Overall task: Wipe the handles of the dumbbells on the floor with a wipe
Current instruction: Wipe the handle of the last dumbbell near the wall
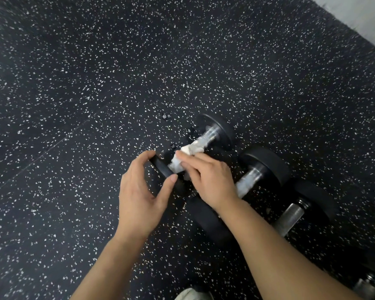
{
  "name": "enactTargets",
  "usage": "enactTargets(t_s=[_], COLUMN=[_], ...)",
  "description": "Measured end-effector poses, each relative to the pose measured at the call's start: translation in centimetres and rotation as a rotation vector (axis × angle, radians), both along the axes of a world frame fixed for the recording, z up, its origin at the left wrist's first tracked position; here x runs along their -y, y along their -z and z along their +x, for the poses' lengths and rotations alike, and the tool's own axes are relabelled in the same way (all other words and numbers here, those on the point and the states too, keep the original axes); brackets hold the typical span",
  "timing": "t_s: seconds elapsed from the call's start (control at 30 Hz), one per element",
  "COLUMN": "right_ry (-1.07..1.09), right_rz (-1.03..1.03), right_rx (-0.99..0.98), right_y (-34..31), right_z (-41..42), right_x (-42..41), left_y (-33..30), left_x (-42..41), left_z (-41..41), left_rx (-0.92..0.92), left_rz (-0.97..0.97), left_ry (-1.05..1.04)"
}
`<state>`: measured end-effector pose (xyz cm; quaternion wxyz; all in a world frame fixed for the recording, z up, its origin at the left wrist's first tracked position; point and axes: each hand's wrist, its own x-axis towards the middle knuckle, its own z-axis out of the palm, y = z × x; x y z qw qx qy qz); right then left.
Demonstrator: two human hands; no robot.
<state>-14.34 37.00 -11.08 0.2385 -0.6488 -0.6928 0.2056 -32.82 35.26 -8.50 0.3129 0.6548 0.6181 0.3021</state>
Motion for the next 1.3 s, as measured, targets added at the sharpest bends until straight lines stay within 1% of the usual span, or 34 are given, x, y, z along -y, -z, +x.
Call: enactTargets(t_s=[0.03,0.07,0.13,0.17,0.2,0.23,0.33,0.37,0.4,0.43,0.53,0.57,0.6,0.7,0.73,0.77,0.8,0.9,0.93,0.97,1.03,1.07,1.1,1.13,1.17,1.23,1.27,1.3], right_ry=[0.007,0.07,0.286,0.356,0.362,0.303,0.002,-0.057,-0.066,-0.023,0.281,0.315,0.27,-0.097,-0.184,-0.206,-0.159,0.239,0.31,0.283,0.046,-0.07,-0.132,-0.125,-0.05,0.201,0.286,0.288], right_rz=[0.003,0.004,-0.01,-0.005,0.009,0.018,0.023,0.009,0.01,0.016,0.01,0.015,0.02,0.003,-0.01,-0.01,-0.007,-0.029,-0.013,0.013,0.036,0.011,-0.011,-0.005,0.011,-0.008,-0.015,-0.003], right_rx=[0.014,0.004,-0.077,-0.102,-0.11,-0.115,-0.094,-0.075,-0.054,-0.05,-0.125,-0.133,-0.13,-0.053,-0.029,-0.019,-0.026,-0.164,-0.182,-0.162,-0.117,-0.104,-0.085,-0.075,-0.075,-0.156,-0.196,-0.205], right_y=[0.0,0.0,0.1,0.3,0.4,0.5,0.5,0.5,0.5,0.5,0.6,0.7,0.7,0.5,0.5,0.4,0.5,0.6,0.7,0.8,0.9,0.9,0.9,0.9,1.0,0.8,0.8,0.6], right_z=[0.1,0.4,0.9,0.9,0.6,0.2,-0.8,-0.6,-0.5,-0.3,0.2,0.1,-0.2,-1.2,-1.3,-1.2,-1.0,-0.4,-0.5,-0.9,-2.1,-2.6,-2.8,-2.8,-2.7,-2.2,-2.1,-2.3], right_x=[-0.5,-1.2,-2.4,-2.7,-2.8,-2.8,-2.0,-2.0,-2.2,-2.6,-4.0,-4.3,-4.3,-3.7,-3.6,-3.9,-4.4,-5.9,-6.0,-6.0,-5.6,-5.3,-5.2,-5.5,-6.1,-7.1,-7.3,-7.4], left_y=[0.1,0.1,0.1,0.0,-0.1,-0.2,-0.1,-0.1,-0.1,-0.1,-0.5,-0.5,-0.5,-0.2,-0.2,-0.2,-0.3,-0.6,-0.6,-0.6,-0.4,-0.3,-0.3,-0.3,-0.3,-0.5,-0.6,-0.6], left_x=[-0.1,-0.2,-0.4,-0.4,-0.5,-0.6,-1.0,-1.2,-1.3,-1.4,-1.6,-1.6,-1.7,-1.9,-2.0,-2.1,-2.1,-2.2,-2.2,-2.2,-2.3,-2.4,-2.5,-2.7,-2.8,-2.9,-2.9,-2.9], left_z=[-0.1,-0.2,-0.4,-0.5,-0.6,-0.6,-0.8,-0.8,-0.9,-1.0,-1.0,-1.0,-1.1,-1.2,-1.3,-1.4,-1.4,-1.5,-1.5,-1.6,-1.7,-1.8,-1.9,-2.0,-2.1,-2.1,-2.1,-2.2], left_rx=[-0.001,-0.005,-0.015,-0.022,-0.028,-0.034,-0.044,-0.046,-0.047,-0.048,-0.06,-0.064,-0.067,-0.061,-0.059,-0.059,-0.059,-0.05,-0.051,-0.053,-0.049,-0.048,-0.048,-0.05,-0.053,-0.057,-0.06,-0.063], left_rz=[-0.002,-0.003,-0.001,0.002,0.007,0.015,0.048,0.057,0.06,0.059,0.057,0.059,0.063,0.072,0.072,0.073,0.074,0.065,0.068,0.072,0.081,0.085,0.088,0.093,0.096,0.093,0.09,0.093], left_ry=[-0.015,-0.026,-0.03,-0.028,-0.022,-0.017,-0.007,-0.008,-0.009,-0.009,0.0,0.003,0.006,-0.002,-0.007,-0.014,-0.022,-0.046,-0.048,-0.047,-0.043,-0.044,-0.047,-0.052,-0.054,-0.055,-0.057,-0.06])
